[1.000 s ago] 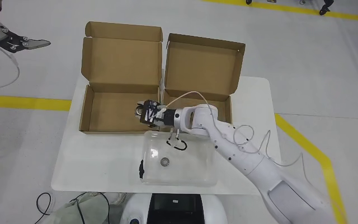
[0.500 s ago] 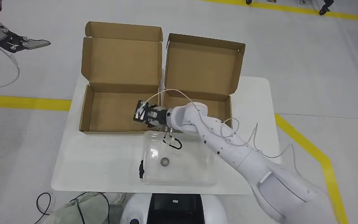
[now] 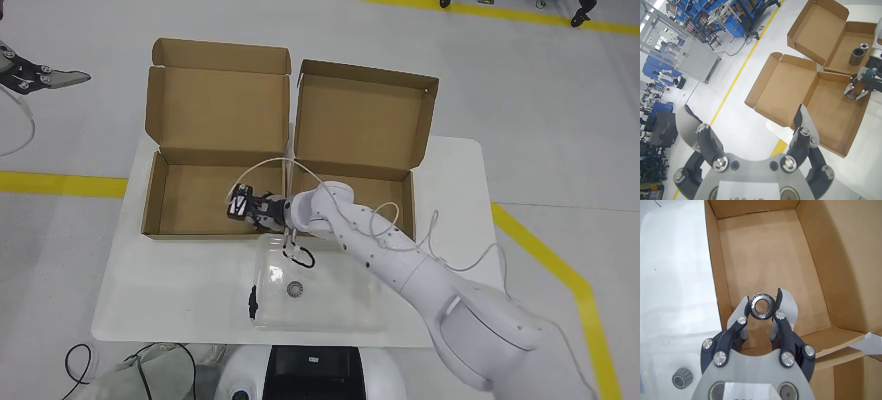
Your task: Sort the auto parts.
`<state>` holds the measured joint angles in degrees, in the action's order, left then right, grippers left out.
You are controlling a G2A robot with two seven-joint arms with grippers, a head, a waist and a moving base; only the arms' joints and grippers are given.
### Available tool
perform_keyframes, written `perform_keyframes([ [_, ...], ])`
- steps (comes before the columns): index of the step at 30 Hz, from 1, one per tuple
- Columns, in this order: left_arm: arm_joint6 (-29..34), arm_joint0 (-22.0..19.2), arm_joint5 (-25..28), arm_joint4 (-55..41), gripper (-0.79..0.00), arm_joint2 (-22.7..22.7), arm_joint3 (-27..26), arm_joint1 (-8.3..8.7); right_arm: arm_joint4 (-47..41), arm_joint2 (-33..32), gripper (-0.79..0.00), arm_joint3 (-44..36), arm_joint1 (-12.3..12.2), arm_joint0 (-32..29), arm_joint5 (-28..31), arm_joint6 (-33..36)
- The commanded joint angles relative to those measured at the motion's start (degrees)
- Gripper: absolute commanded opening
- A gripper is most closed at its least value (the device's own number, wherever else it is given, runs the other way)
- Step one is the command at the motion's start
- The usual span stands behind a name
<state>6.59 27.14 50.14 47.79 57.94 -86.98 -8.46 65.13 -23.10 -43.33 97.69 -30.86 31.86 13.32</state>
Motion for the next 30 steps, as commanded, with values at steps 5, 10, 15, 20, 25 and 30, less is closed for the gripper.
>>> perform_keyframes([
  [5,0.0,0.0,0.0,0.0,0.0,0.0,0.0,0.0,0.5,0.3,-0.533,4.4,2.0,1.0,-1.2,-2.1],
  [10,0.0,0.0,0.0,0.0,0.0,0.0,0.0,0.0,1.7,0.3,-0.369,6.5,3.3,1.6,-2.6,-3.5],
  [15,0.0,0.0,0.0,0.0,0.0,0.0,0.0,0.0,2.8,0.1,-0.329,7.1,4.1,2.2,-3.1,-4.5],
  [20,0.0,0.0,0.0,0.0,0.0,0.0,0.0,0.0,3.7,-0.9,-0.376,5.3,4.0,2.3,-2.3,-7.0],
  [25,0.0,0.0,0.0,0.0,0.0,0.0,0.0,0.0,4.8,-2.4,-0.354,1.6,3.1,1.3,-0.8,-8.4],
  [30,0.0,0.0,0.0,0.0,0.0,0.0,0.0,0.0,5.7,-5.1,-0.32,-3.7,1.1,-0.6,0.6,-9.4],
])
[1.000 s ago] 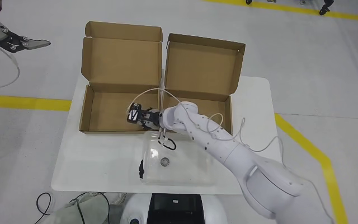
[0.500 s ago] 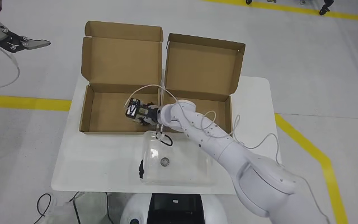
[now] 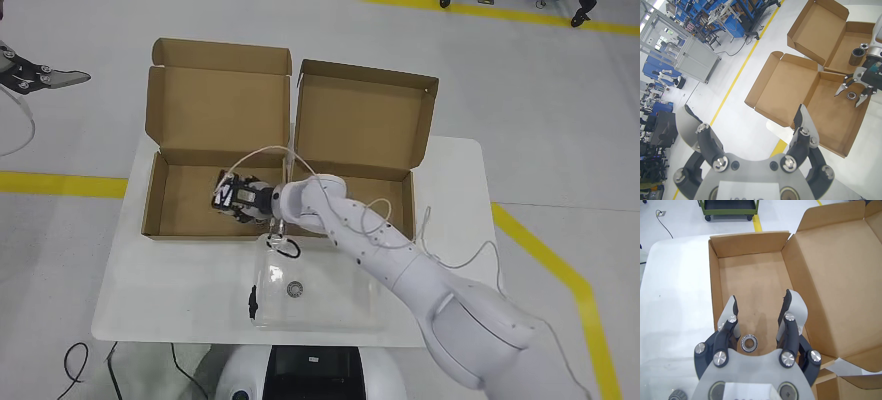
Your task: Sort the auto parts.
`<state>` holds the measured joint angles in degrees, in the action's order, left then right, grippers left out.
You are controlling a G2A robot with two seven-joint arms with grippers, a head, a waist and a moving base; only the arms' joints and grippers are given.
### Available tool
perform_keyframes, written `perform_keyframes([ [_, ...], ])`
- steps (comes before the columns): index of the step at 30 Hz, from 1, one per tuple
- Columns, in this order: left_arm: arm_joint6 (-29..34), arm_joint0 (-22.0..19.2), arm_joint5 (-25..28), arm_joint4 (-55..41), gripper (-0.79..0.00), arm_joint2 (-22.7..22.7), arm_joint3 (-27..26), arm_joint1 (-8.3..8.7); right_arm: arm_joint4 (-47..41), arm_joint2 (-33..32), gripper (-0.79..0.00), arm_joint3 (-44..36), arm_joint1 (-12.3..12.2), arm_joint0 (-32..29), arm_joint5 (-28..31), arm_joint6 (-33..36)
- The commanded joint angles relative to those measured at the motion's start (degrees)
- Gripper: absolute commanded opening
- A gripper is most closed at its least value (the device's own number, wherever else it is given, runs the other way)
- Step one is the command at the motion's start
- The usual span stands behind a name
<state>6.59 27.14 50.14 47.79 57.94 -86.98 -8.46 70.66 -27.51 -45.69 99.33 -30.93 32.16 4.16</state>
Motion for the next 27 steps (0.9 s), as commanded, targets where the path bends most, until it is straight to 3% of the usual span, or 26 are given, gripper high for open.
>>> perform_keyframes([
  [1,0.0,0.0,0.0,0.0,0.0,0.0,0.0,0.0,0.5,-1.5,-0.314,-2.5,-1.1,-1.1,0.5,-0.4],
  [6,0.0,0.0,0.0,0.0,0.0,0.0,0.0,0.0,3.2,-5.6,-0.286,-11.4,-4.5,-6.2,1.8,1.1],
  [17,0.0,0.0,0.0,0.0,0.0,0.0,0.0,0.0,10.4,-18.8,-0.231,-39.8,-12.9,-24.6,7.0,13.7],
  [19,0.0,0.0,0.0,0.0,0.0,0.0,0.0,0.0,10.5,-20.8,-0.2,-43.3,-14.0,-27.8,8.9,14.3],
  [27,0.0,0.0,0.0,0.0,0.0,0.0,0.0,0.0,16.2,-26.5,-0.2,-51.6,-17.4,-37.7,14.2,12.9],
])
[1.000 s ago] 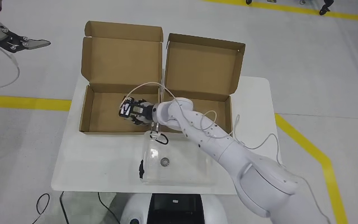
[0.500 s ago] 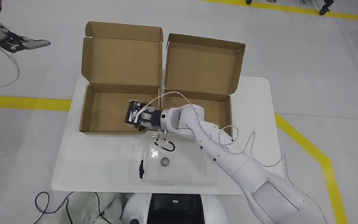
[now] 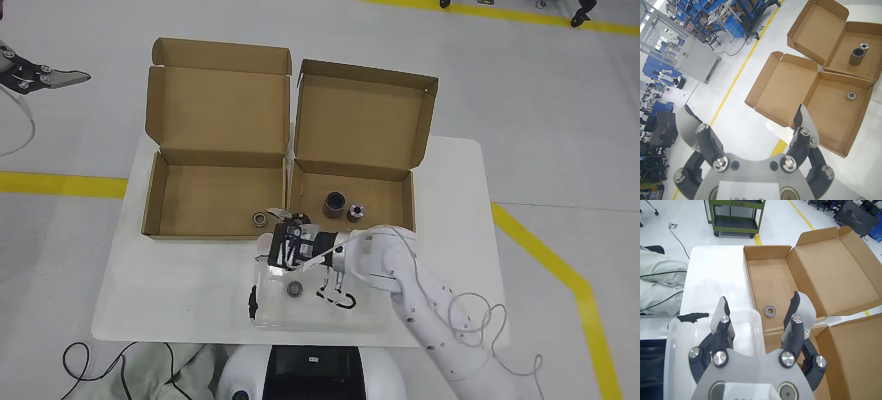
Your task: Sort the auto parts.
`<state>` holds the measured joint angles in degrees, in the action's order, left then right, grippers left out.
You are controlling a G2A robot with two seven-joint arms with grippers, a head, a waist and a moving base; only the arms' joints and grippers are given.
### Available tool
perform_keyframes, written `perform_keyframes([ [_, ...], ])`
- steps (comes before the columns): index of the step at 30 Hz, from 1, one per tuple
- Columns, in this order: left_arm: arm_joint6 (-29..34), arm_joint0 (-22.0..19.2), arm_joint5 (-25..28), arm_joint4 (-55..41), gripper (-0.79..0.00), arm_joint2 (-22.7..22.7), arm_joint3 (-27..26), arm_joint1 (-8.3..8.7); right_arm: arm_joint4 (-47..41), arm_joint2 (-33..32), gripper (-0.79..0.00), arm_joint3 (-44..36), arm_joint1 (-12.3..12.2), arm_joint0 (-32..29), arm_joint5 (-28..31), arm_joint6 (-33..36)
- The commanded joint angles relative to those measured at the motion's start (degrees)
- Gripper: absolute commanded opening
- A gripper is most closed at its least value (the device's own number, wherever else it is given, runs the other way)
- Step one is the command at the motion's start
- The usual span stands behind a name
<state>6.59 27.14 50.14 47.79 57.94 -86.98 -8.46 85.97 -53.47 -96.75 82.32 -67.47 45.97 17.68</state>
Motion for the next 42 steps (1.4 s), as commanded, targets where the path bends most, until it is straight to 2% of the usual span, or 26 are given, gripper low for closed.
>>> perform_keyframes([
  [1,0.0,0.0,0.0,0.0,0.0,0.0,0.0,0.0,1.7,-1.1,-0.203,-0.9,-0.7,-2.2,0.8,-1.3],
  [11,0.0,0.0,0.0,0.0,0.0,0.0,0.0,0.0,7.4,-4.6,-0.203,-4.1,-3.3,-8.8,3.7,-7.2],
  [14,0.0,0.0,0.0,0.0,0.0,0.0,0.0,0.0,8.8,-4.5,-0.172,-4.2,-3.8,-9.8,5.2,-5.6],
  [15,0.0,0.0,0.0,0.0,0.0,0.0,0.0,0.0,8.3,-4.4,-0.135,-4.5,-3.9,-10.2,4.9,-5.6],
  [20,0.0,0.0,0.0,0.0,0.0,0.0,0.0,0.0,8.0,-3.9,-0.206,-4.3,-4.1,-10.3,4.8,-6.3],
  [42,0.0,0.0,0.0,0.0,0.0,0.0,0.0,0.0,8.0,-3.9,-0.206,-4.3,-4.1,-10.3,4.8,-6.3],
])
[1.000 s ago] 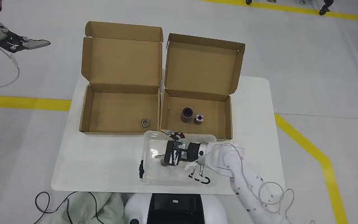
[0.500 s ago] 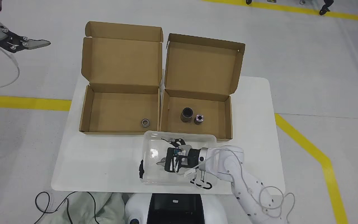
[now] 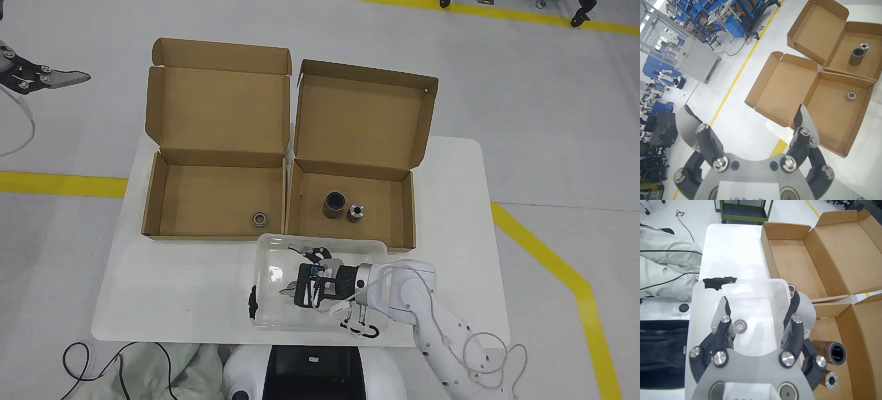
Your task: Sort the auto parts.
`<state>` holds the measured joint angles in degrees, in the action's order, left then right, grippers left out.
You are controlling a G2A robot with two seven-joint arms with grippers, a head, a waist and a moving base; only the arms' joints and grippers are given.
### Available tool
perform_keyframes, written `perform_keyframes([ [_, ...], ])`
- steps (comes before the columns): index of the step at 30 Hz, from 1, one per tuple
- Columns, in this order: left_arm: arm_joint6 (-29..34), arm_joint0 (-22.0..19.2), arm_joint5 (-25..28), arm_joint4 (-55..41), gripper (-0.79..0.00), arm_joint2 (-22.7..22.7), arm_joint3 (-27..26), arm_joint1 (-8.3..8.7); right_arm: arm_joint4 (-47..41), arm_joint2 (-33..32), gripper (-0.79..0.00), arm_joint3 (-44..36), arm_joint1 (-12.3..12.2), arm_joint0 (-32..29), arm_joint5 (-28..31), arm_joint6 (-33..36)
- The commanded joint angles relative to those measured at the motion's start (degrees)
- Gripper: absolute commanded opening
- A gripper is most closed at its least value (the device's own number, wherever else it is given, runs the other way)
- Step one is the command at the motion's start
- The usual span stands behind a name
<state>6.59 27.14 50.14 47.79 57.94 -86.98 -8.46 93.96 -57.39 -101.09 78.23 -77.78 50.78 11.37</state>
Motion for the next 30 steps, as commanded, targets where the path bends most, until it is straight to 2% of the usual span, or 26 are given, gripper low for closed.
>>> perform_keyframes([
  [1,0.0,0.0,0.0,0.0,0.0,0.0,0.0,0.0,0.0,0.0,-0.206,0.0,0.0,0.0,0.0,0.0],
  [4,0.0,0.0,0.0,0.0,0.0,0.0,0.0,0.0,0.0,0.0,-0.206,0.0,0.0,0.0,0.0,0.0],
  [5,0.0,0.0,0.0,0.0,0.0,0.0,0.0,0.0,0.0,0.0,-0.339,0.2,0.0,-0.1,-0.3,0.1],
  [8,0.0,0.0,0.0,0.0,0.0,0.0,0.0,0.0,0.7,0.7,-0.348,1.0,-0.2,-0.5,-1.4,0.5],
  [15,0.0,0.0,0.0,0.0,0.0,0.0,0.0,0.0,1.7,3.2,-0.228,3.9,-0.4,0.9,-1.2,2.5],
  [23,0.0,0.0,0.0,0.0,0.0,0.0,0.0,0.0,2.5,4.5,-0.194,5.1,-0.5,4.5,0.2,3.3],
  [30,0.0,0.0,0.0,0.0,0.0,0.0,0.0,0.0,2.5,5.5,-0.194,5.7,-0.7,7.8,2.0,4.4],
])
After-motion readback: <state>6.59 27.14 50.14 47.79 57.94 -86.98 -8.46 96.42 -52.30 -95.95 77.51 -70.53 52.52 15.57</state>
